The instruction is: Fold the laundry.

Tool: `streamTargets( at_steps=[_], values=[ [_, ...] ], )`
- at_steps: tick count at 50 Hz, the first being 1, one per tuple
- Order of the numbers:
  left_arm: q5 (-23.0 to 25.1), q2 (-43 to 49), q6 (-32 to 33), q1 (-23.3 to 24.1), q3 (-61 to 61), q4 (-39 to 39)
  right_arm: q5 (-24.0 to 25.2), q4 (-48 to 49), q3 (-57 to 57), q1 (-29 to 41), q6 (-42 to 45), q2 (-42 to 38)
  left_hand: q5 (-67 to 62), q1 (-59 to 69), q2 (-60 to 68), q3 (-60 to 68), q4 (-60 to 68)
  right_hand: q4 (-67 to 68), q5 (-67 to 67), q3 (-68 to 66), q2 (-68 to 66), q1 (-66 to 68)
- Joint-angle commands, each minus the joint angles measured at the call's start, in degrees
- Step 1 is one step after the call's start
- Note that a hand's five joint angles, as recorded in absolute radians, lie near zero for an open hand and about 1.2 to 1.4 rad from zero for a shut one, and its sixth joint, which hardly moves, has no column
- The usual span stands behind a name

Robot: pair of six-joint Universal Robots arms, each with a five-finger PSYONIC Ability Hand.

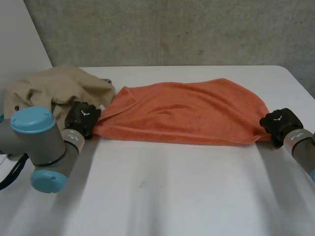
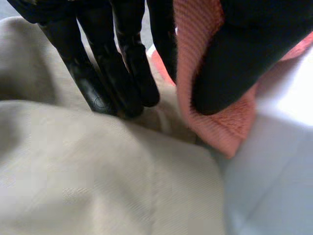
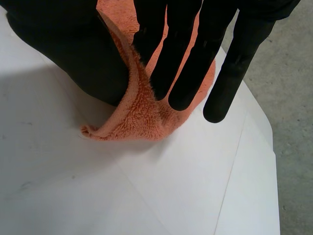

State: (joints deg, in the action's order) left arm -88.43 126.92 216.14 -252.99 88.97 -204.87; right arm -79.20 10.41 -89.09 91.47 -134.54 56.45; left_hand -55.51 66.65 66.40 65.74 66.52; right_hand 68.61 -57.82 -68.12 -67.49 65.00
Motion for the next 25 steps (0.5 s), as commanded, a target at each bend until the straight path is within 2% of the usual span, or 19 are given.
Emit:
streamTargets(
  at_steps=[1, 4, 8, 12, 15, 19, 22, 25],
  values=[
    [3.35, -5.36, -0.81, 0.57, 3.3, 8.25, -0.52, -1.7, 0.32, -1.03, 0.77, 1.99, -14.49, 13.35, 13.6, 14.26, 13.48, 11.39, -12.18, -11.88, -12.51, 15.0],
    [6.16, -11.68, -1.87, -0.04, 7.96, 12.38, -0.08, -6.7, 0.23, -2.44, 3.57, 5.68, -14.49, 13.35, 13.6, 14.26, 13.48, 11.39, -12.18, -11.88, -12.51, 15.0],
    [8.1, -20.82, -1.6, -1.19, 14.55, 18.09, 0.36, -18.03, -0.03, -6.65, 12.09, 10.69, -14.49, 13.35, 13.6, 14.26, 13.48, 11.39, -12.18, -11.88, -12.51, 15.0],
    [7.92, -29.6, 2.16, -3.64, 20.0, 28.18, 0.27, -36.72, -1.61, -14.72, 26.12, 15.26, -14.49, 13.35, 13.6, 14.26, 13.48, 11.39, -12.18, -11.88, -12.51, 15.0],
    [8.01, -32.43, 5.94, -5.92, 21.15, 36.09, 0.97, -43.62, -1.53, -18.42, 32.47, 16.85, -14.49, 13.35, 13.6, 14.26, 13.48, 11.39, -12.18, -11.88, -12.51, 15.0],
    [9.23, -32.79, 7.97, -6.99, 20.54, 42.7, 2.29, -41.1, -1.18, -17.04, 30.75, 17.03, -14.49, 13.35, 13.6, 14.26, 13.48, 11.39, -12.18, -11.88, -12.51, 15.0],
    [10.21, -32.18, 7.28, -5.59, 18.26, 41.84, 2.3, -38.98, -0.91, -15.63, 29.34, 16.5, -14.49, 13.35, 13.6, 14.26, 13.48, 11.39, -12.18, -11.88, -12.51, 15.0],
    [9.6, -27.36, 5.08, -3.04, 13.26, 38.33, 1.86, -35.47, 0.75, -13.61, 27.76, 14.49, -14.49, 13.35, 13.6, 14.26, 13.48, 11.39, -12.18, -11.88, -12.51, 15.0]
  ],
)
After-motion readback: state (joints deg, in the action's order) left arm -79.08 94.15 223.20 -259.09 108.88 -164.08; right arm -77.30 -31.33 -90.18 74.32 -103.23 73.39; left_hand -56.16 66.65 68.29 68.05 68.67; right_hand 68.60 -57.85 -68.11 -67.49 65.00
